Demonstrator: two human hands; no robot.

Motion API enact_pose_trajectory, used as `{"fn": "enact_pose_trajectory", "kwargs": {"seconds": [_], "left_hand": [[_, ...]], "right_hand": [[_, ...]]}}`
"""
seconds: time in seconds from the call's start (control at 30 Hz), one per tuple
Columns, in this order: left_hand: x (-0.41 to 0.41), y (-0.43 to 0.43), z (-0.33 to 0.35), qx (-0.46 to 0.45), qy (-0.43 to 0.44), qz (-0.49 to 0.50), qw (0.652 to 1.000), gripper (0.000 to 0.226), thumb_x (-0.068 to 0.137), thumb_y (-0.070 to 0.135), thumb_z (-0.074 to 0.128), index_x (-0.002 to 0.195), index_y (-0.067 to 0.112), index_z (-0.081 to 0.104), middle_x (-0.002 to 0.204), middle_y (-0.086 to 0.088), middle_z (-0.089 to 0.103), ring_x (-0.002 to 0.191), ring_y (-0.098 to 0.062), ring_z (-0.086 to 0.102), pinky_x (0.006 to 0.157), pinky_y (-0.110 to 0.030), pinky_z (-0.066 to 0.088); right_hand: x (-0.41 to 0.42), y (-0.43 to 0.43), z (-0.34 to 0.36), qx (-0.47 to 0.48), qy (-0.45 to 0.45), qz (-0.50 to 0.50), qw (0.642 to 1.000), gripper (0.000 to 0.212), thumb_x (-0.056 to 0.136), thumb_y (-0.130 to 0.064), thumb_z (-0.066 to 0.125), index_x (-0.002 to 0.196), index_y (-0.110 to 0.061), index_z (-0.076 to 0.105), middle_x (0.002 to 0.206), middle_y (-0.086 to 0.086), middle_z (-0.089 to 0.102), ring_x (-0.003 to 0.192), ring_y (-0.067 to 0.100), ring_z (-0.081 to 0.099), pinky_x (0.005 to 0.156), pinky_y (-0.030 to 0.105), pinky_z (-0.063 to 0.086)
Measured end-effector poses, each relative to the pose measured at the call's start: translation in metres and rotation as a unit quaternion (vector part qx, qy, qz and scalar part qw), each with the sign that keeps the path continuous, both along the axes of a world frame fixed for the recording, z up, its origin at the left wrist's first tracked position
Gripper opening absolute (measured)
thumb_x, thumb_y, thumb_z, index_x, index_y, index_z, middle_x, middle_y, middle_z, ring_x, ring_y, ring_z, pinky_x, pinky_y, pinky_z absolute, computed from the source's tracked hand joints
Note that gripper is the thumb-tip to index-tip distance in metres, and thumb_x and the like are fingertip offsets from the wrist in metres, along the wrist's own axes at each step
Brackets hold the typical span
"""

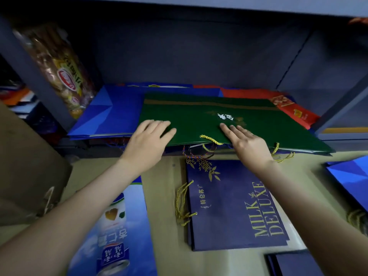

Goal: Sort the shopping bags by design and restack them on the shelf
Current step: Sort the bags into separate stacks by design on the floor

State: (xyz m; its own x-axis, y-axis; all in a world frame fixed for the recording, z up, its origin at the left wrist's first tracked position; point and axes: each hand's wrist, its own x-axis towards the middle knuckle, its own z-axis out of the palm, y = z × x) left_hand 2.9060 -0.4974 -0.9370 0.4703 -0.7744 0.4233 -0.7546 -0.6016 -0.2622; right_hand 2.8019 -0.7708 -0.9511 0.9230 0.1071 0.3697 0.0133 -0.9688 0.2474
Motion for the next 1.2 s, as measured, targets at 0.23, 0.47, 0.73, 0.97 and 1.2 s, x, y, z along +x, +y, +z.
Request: {"fn": "enact_pose_trajectory", "kwargs": {"seconds": [0.23,0.47,0.73,0.97,1.2], "left_hand": [[-0.041,-0.025,0.034,0.047,0.133,0.046,0.989,0.057,0.099,0.022,0.042,0.15,0.01,0.02,0.152,-0.012,0.031,0.14,-0.023,0.03,0.116,-0.034,0.016],[-0.057,-0.026,0.043,-0.084,0.025,-0.079,0.993,0.042,0.078,0.002,0.037,0.104,-0.003,0.07,0.101,-0.018,0.071,0.092,-0.028,0.07,0.079,-0.036,0.055],[-0.083,-0.042,0.052,-0.14,-0.05,-0.184,0.972,0.048,0.097,-0.003,0.023,0.111,0.001,0.069,0.111,-0.014,0.069,0.103,-0.026,0.066,0.093,-0.038,0.051],[-0.119,-0.049,0.047,-0.15,-0.091,-0.248,0.953,0.041,0.1,0.002,0.03,0.113,0.002,0.068,0.113,-0.013,0.068,0.104,-0.024,0.066,0.093,-0.035,0.052],[-0.134,-0.049,0.022,-0.132,-0.035,-0.196,0.971,0.047,0.084,-0.003,0.029,0.107,0.001,0.07,0.105,-0.013,0.071,0.097,-0.024,0.069,0.086,-0.033,0.054]], "right_hand": [[-0.023,0.029,0.028,0.014,-0.009,0.016,1.0,0.072,0.063,0.018,0.062,0.132,0.002,0.05,0.108,0.019,0.069,0.099,0.034,0.067,0.076,0.041,0.058],[-0.059,0.03,0.056,0.017,-0.021,-0.001,1.0,0.082,0.062,0.018,0.065,0.137,-0.009,0.049,0.122,0.018,0.063,0.115,0.034,0.059,0.087,0.041,0.054],[-0.11,0.021,0.063,0.013,-0.016,-0.021,1.0,0.07,0.075,0.011,0.04,0.14,-0.014,0.045,0.123,0.019,0.062,0.106,0.034,0.064,0.053,0.032,0.058],[-0.153,0.013,0.057,0.008,0.025,-0.058,0.998,0.103,0.052,0.024,0.064,0.142,-0.015,0.033,0.125,0.019,0.061,0.106,0.033,0.064,0.054,0.032,0.058],[-0.163,0.03,0.053,-0.051,0.018,-0.042,0.998,0.066,0.068,0.007,0.04,0.129,-0.008,0.058,0.107,0.02,0.069,0.086,0.033,0.071,0.047,0.028,0.055]]}}
